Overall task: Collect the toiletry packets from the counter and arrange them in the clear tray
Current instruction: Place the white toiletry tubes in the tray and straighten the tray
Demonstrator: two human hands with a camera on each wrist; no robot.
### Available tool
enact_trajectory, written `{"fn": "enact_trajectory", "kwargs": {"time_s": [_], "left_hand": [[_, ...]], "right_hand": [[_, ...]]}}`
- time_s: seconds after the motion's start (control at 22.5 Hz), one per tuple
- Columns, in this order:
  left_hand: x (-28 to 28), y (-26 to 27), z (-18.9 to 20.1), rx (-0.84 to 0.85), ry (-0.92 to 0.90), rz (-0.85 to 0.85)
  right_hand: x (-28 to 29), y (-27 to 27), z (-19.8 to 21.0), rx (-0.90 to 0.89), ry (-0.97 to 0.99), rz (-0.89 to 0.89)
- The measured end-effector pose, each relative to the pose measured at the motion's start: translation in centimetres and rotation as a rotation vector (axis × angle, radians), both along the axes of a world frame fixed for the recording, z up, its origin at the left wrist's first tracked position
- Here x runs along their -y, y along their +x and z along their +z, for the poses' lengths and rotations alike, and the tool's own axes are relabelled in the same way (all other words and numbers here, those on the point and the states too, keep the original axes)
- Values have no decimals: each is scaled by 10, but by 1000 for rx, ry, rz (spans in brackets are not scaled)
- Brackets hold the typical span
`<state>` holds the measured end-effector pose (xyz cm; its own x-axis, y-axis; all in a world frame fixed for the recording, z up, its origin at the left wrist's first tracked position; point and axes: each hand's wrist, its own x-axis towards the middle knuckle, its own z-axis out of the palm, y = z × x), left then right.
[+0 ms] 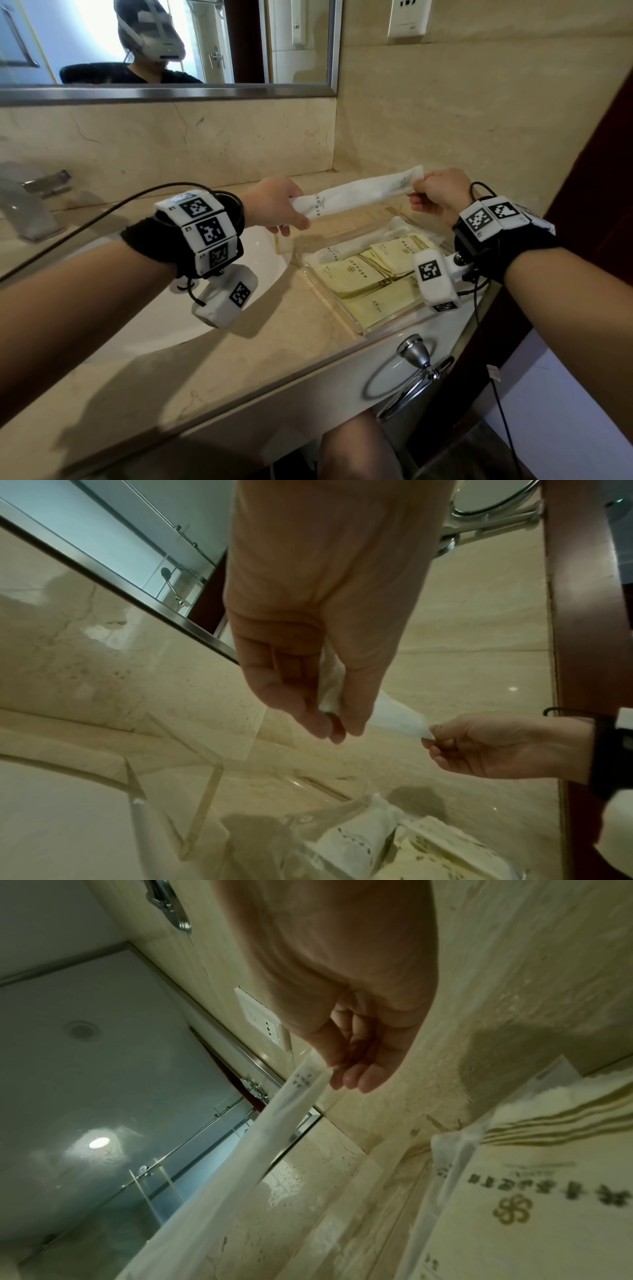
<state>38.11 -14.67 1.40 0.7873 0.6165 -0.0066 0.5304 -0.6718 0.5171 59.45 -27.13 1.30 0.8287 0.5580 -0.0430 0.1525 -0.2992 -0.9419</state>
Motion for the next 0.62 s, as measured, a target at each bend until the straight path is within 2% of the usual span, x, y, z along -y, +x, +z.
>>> {"fn": "enact_trajectory", "kwargs": {"time_s": [0.13, 0.22, 0.27, 0.36, 0.49, 0.62], "left_hand": [[0, 0, 2, 25, -42, 20], [0, 2, 4, 63, -130, 40], [1, 3, 5, 78, -169, 44], [5, 4, 8, 120, -275, 50], [12, 2, 12, 227, -502, 58], [12, 0, 15, 286, -653, 83]], "right_hand": [[-2, -5, 2, 134, -64, -17], [-6, -14, 3, 269, -128, -7], [-8, -20, 5, 281, -125, 16], [-13, -35, 8, 276, -98, 103], [-15, -57, 12, 408, -139, 289], [-8, -64, 14, 476, -148, 418]]}}
